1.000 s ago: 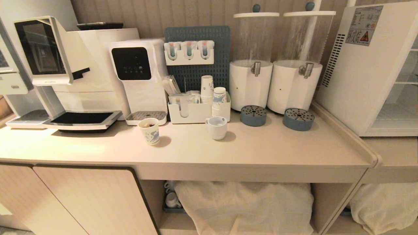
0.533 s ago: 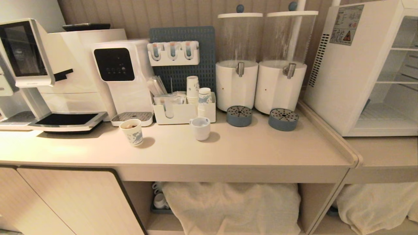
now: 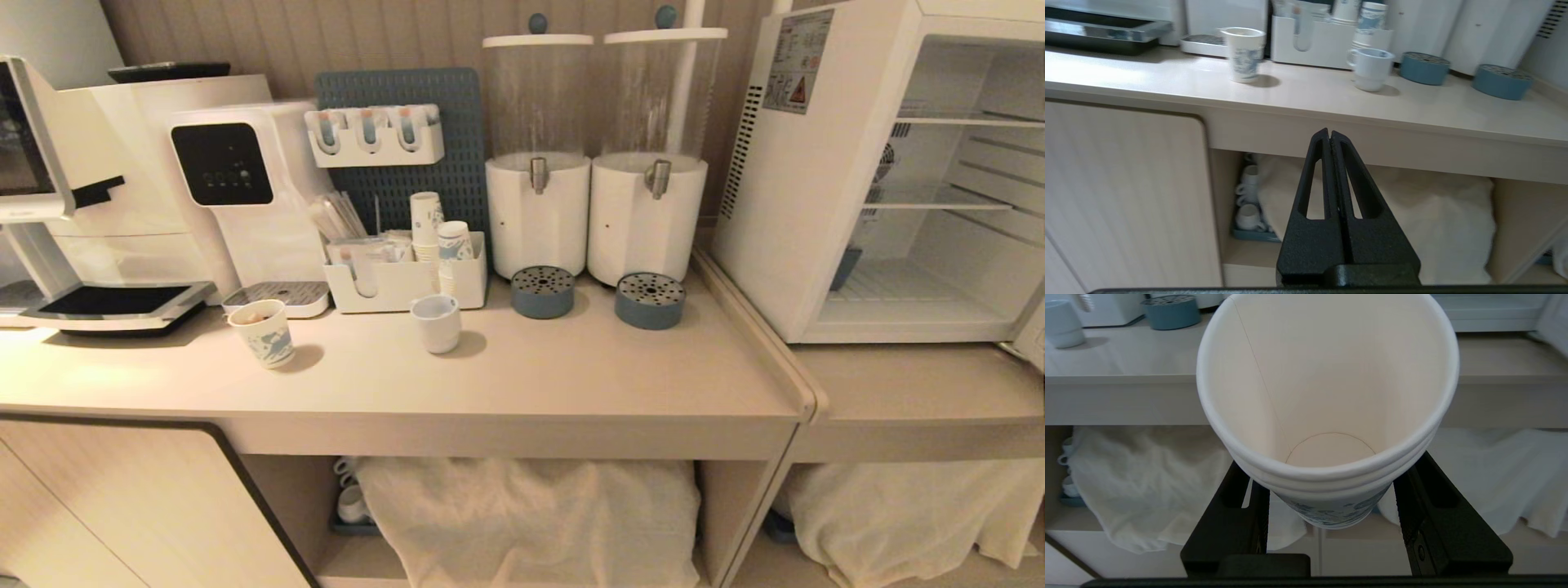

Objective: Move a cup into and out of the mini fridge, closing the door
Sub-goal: Put the paper cup in the freezer

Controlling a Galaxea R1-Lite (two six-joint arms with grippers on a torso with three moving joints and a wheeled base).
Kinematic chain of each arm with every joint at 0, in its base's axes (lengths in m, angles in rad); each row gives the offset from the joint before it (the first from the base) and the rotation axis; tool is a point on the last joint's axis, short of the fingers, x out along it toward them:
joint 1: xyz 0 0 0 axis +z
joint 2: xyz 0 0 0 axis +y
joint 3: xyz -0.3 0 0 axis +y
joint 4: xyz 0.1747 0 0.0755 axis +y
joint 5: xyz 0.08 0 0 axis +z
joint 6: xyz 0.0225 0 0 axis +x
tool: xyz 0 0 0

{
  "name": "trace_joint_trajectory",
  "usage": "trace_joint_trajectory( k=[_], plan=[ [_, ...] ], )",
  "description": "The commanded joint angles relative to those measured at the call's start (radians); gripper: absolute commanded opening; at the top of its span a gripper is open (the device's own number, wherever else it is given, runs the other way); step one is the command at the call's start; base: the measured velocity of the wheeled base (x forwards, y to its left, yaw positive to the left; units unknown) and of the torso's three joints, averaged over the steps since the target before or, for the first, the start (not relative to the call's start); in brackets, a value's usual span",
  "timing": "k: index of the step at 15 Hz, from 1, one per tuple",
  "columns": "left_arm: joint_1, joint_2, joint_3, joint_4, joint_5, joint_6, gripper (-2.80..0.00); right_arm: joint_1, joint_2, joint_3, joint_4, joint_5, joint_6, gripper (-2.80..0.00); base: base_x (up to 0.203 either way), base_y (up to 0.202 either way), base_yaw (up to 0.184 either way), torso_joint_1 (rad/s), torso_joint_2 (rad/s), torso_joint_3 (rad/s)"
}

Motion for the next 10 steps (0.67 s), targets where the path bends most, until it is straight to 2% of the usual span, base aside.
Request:
trace_joint_trajectory(
  k=[1, 7, 9, 10],
  plan=[
    [0.0, -0.003, 0.04, -0.001, 0.0, -0.001, -2.8, 0.0, 0.002, 0.0, 0.0, 0.001, -0.001, -2.8, 0.0, -0.196, 0.002, 0.002, 0.0, 0.007],
    [0.0, -0.003, 0.04, -0.002, 0.0, -0.004, -2.8, 0.0, 0.002, -0.001, 0.0, 0.001, -0.001, -2.8, 0.0, -0.192, 0.0, 0.002, 0.0, 0.005],
    [0.0, -0.003, 0.04, -0.002, 0.001, -0.004, -2.8, 0.0, 0.002, -0.001, 0.0, 0.001, -0.001, -2.8, 0.0, -0.13, 0.0, 0.003, 0.0, 0.004],
    [0.0, -0.003, 0.04, -0.002, 0.0, -0.004, -2.8, 0.0, 0.002, -0.001, 0.001, 0.001, -0.001, -2.8, 0.0, 0.0, 0.0, 0.0, 0.0, 0.0]
  ],
)
